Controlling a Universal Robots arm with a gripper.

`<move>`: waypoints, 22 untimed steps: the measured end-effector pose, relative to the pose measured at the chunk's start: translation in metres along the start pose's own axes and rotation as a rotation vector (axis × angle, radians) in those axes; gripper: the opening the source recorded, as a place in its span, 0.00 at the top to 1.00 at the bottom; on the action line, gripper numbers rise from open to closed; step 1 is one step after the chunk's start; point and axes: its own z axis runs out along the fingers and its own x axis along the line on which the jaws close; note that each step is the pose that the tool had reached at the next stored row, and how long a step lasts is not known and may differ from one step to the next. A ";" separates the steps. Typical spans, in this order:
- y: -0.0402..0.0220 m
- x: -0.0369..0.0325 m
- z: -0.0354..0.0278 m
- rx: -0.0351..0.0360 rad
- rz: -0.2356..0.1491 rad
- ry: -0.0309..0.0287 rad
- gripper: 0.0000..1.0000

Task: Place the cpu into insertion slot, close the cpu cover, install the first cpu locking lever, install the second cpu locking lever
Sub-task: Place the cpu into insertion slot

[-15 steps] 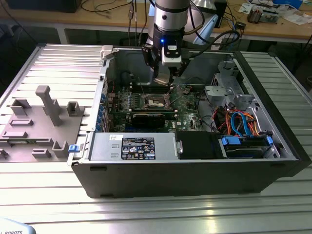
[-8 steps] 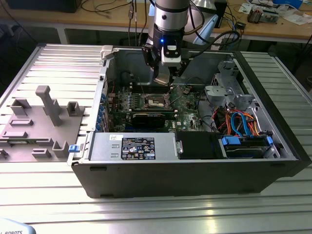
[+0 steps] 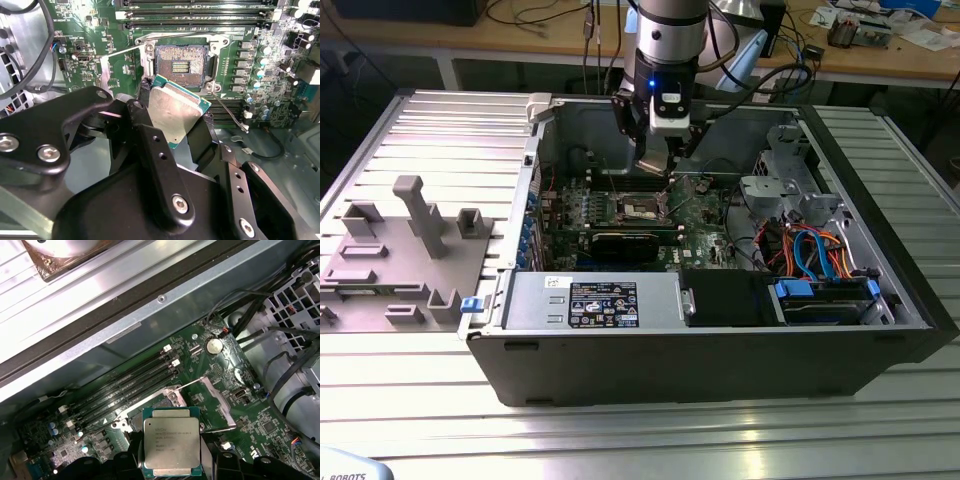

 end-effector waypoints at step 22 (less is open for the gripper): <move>0.0001 -0.0002 0.0000 -0.0007 0.050 -0.0034 0.46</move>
